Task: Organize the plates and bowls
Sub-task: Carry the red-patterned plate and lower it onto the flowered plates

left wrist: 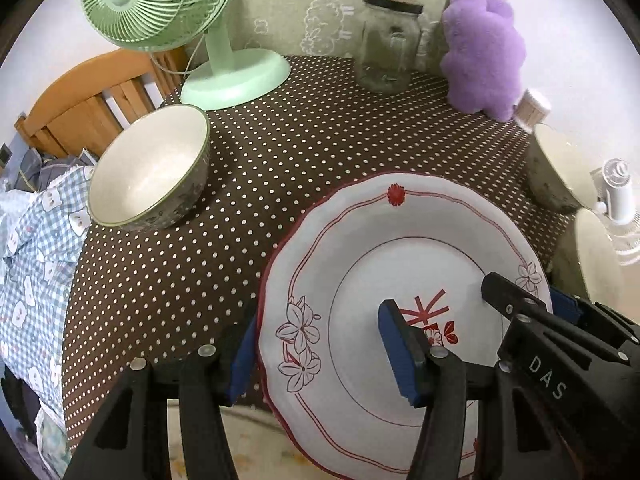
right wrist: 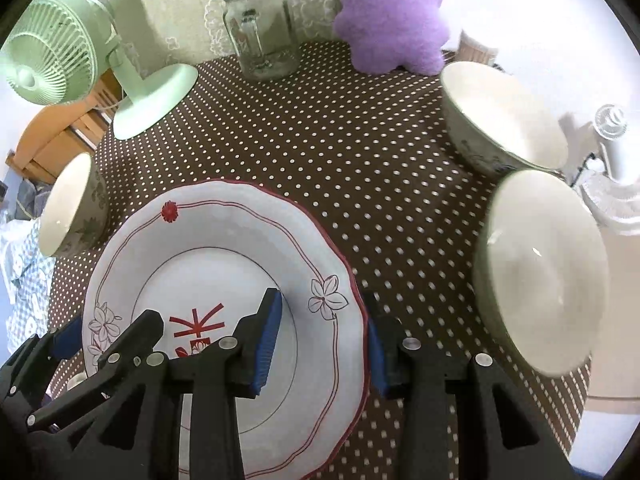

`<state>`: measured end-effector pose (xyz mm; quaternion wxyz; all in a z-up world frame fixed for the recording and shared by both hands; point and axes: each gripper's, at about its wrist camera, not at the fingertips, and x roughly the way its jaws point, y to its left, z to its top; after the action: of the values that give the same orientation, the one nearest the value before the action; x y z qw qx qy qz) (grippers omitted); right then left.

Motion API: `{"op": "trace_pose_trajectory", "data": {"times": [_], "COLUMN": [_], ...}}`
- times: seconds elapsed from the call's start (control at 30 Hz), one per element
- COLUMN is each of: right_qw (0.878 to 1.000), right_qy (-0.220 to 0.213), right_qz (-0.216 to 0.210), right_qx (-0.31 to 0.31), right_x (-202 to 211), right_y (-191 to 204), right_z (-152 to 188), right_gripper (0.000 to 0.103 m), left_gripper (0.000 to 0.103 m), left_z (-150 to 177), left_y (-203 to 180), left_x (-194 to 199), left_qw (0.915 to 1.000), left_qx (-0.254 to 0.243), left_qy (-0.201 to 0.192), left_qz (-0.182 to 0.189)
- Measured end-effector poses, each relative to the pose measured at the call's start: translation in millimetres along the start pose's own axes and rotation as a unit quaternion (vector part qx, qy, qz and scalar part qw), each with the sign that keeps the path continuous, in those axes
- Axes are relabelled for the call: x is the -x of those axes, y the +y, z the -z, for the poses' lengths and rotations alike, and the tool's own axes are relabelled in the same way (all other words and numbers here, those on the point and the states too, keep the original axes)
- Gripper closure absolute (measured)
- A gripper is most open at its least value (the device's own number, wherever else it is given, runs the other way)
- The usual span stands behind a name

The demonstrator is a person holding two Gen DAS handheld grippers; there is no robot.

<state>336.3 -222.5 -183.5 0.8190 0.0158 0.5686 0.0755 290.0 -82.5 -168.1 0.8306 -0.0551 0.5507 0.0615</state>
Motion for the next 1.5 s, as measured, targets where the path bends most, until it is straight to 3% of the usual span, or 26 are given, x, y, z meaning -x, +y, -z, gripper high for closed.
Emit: {"op": "trace_pose_trajectory", "data": {"times": [0.63,1.03,1.5], "right_qw": [0.997,0.996,0.996], "right_qy": [-0.036,-0.028,-0.001], "right_qz": [0.054,0.059,0.074], "right_qx": [-0.043,-0.055,-0.058], "right_x": [81.6,86.6,68.5], "right_y": [32.3,70.4,99.7], "right_z": [80.2,139.5,183.8], "right_gripper": [0.061,0.060,0.061], "left_gripper": [0.045,0.045,0.047], "left_z": [61.7,102.1,139.1], "left_y": [32.5,70.4,101.4], "left_x": [73.9,74.8,57.4], "left_qw": [0.9966,0.9942,0.9927], "left_qx": [-0.070,-0.099,-0.104], "left_qy": [-0.015,0.002,0.033], "left_qz": [0.041,0.043,0.051]}}
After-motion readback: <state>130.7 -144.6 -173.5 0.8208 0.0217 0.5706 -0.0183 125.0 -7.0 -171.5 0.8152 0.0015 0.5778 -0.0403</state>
